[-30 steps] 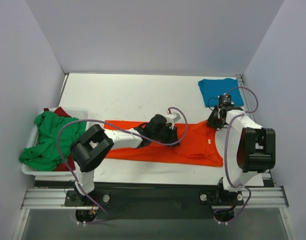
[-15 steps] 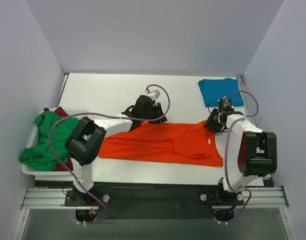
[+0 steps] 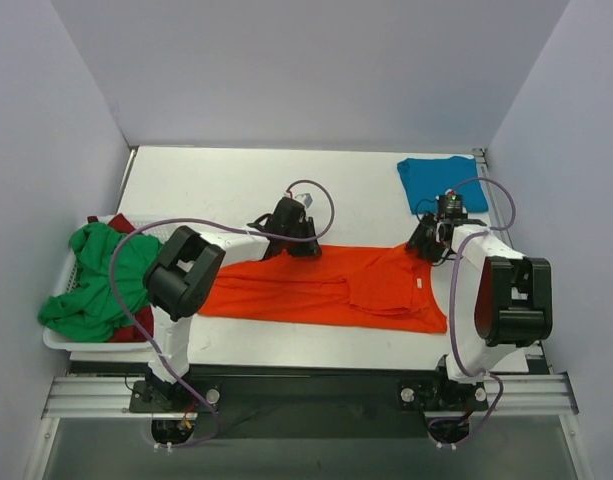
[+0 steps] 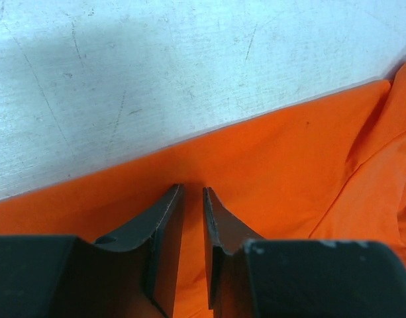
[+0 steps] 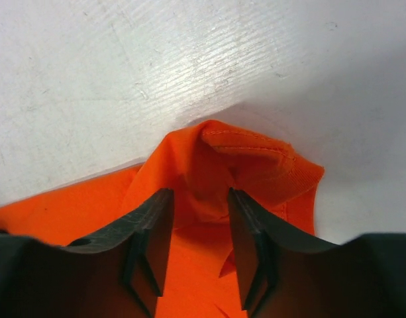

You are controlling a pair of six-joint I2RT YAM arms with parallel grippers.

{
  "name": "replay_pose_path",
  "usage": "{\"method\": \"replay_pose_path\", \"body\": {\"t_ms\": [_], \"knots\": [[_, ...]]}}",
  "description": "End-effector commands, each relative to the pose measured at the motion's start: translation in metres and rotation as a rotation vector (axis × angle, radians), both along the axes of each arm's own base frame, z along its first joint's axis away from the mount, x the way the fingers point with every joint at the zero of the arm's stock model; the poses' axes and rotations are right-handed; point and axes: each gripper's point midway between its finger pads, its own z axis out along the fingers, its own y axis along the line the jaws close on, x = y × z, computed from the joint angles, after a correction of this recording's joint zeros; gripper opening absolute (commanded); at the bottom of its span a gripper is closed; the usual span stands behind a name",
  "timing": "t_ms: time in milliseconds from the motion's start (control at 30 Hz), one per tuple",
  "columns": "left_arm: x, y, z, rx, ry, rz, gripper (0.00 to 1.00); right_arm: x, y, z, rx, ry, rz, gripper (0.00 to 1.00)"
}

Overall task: Fold and stack the t-shirts
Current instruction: Fold the other side of the tshirt into a rectangle

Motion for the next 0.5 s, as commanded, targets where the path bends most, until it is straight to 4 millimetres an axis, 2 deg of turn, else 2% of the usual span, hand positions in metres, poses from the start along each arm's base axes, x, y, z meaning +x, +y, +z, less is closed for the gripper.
{"method": "replay_pose_path", "body": {"t_ms": [0,133,200,233,333,467], "knots": [[0.011,-0.004,0.003,-0.006,-0.005,0.016,0.29,0.006,0.0,-0.001,0.009,0.002,0.001,0.36],[0.006,0.002,-0.008,0.017,0.035,0.026,0.28,0.008,-0.001,-0.005,0.009,0.015,-0.006,0.24],[0.005,0.004,-0.012,0.022,0.046,0.033,0.28,0.009,-0.001,-0.003,0.009,0.007,-0.009,0.19],[0.005,0.006,-0.014,0.025,0.051,0.041,0.28,0.007,-0.002,-0.001,0.002,0.001,-0.012,0.11],[0.005,0.012,-0.018,0.041,0.064,0.063,0.28,0.004,-0.005,0.008,-0.007,-0.016,-0.025,0.01],[0.004,0.02,-0.024,0.059,0.081,0.091,0.28,-0.004,-0.01,0.022,-0.018,-0.039,-0.046,0.0]]}}
